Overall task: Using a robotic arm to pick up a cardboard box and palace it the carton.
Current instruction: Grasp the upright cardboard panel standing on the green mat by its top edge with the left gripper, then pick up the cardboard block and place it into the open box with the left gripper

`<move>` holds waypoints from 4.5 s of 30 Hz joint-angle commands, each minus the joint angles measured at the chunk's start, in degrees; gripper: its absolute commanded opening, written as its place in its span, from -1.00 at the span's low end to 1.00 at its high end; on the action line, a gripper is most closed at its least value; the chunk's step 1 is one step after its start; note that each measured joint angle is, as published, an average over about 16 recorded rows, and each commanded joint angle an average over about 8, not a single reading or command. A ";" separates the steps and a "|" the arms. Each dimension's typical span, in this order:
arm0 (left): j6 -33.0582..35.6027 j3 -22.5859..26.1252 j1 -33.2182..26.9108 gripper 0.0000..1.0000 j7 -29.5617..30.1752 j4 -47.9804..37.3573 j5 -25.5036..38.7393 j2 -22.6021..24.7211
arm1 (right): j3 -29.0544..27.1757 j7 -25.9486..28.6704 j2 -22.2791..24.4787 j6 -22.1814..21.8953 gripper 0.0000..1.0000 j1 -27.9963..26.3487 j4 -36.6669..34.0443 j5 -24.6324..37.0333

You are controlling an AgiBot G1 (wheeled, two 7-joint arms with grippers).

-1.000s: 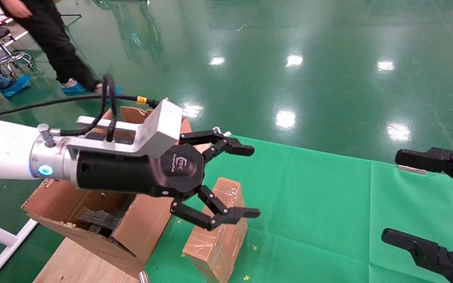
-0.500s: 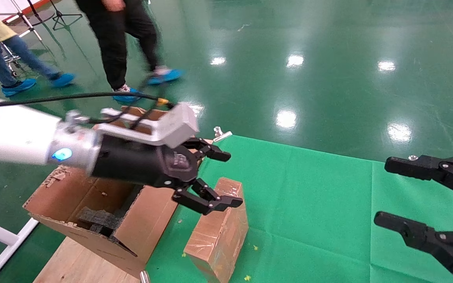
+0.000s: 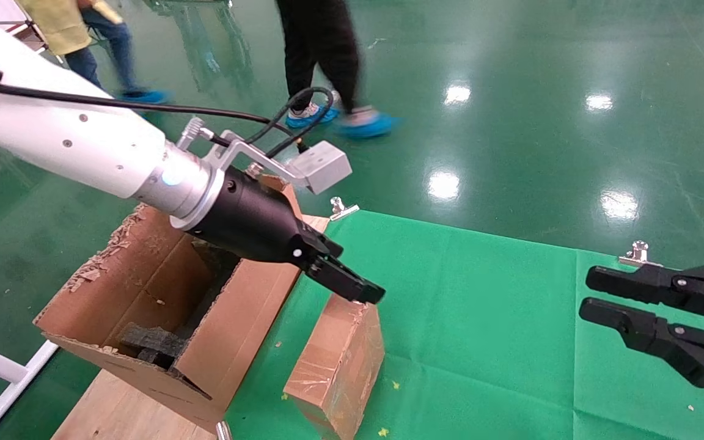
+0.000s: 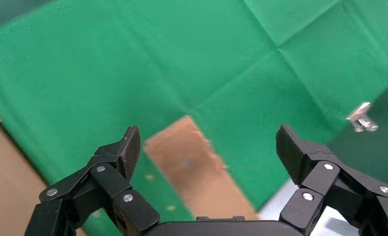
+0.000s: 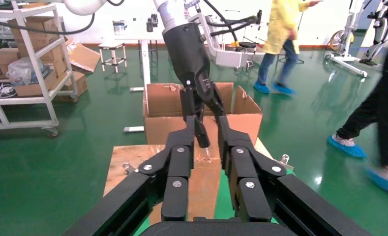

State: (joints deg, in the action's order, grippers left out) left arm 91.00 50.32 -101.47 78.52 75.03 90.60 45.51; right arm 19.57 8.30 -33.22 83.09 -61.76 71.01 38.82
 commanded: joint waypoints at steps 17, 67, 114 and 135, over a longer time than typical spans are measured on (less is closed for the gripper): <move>-2.77 18.65 -6.29 1.00 14.49 1.10 -1.94 3.10 | 0.00 0.00 0.00 0.00 -1.00 0.00 0.00 0.00; -4.79 19.71 -6.50 -1.00 12.77 0.65 -0.49 4.64 | 0.00 -0.01 0.01 -0.01 1.00 0.01 -0.02 -0.02; -22.39 14.87 -8.86 -1.00 -27.41 -44.22 10.55 -14.01 | 0.00 -0.01 0.01 -0.02 1.00 0.01 -0.02 -0.02; -30.96 15.21 -1.81 -0.13 -37.83 -66.54 9.64 -2.35 | 0.01 -0.01 0.01 -0.02 1.00 0.01 -0.03 -0.02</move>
State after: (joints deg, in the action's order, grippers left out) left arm 60.21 65.59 -103.46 40.96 9.06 100.35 42.78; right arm 19.58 8.29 -33.21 83.06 -61.75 70.99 38.79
